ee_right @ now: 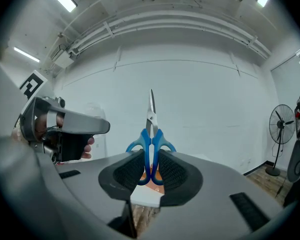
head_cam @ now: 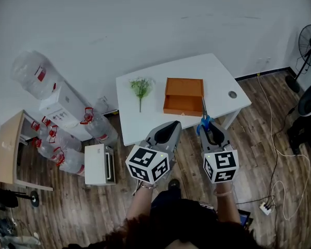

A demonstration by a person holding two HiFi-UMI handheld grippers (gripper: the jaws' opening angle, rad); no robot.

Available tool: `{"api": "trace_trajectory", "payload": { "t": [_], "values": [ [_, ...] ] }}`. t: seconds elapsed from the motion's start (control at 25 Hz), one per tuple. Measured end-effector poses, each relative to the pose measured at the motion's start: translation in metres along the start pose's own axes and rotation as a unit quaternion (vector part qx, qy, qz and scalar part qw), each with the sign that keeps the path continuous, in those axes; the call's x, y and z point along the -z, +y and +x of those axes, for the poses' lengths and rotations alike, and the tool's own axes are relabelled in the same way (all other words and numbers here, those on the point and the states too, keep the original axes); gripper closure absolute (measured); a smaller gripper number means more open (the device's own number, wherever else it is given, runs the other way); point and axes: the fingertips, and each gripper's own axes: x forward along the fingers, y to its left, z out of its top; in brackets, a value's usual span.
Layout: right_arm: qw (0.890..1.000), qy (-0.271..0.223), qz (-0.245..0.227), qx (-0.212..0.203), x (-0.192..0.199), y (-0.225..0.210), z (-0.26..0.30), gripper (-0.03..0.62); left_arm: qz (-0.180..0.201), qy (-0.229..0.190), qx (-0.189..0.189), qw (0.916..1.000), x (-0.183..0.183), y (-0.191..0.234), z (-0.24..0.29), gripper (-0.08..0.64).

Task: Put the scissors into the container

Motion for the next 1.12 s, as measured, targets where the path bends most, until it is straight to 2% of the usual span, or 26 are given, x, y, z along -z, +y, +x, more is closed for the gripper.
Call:
{"api": "trace_trajectory", "payload": {
  "t": [0.48, 0.84, 1.12],
  "values": [
    [0.999, 0.000, -0.015, 0.031, -0.015, 0.002, 0.065, 0.514, 0.011, -0.006, 0.030, 0.9995, -0.023, 0.061, 0.030, 0.541],
    [0.999, 0.005, -0.019, 0.045, -0.016, 0.000, 0.092, 0.514, 0.008, 0.001, 0.044, 0.9990, -0.020, 0.081, 0.044, 0.541],
    [0.998, 0.022, -0.032, 0.042, -0.010, -0.010, 0.116, 0.514, -0.001, 0.007, 0.038, 0.9992, -0.016, 0.096, 0.061, 0.541]
  ]
}}
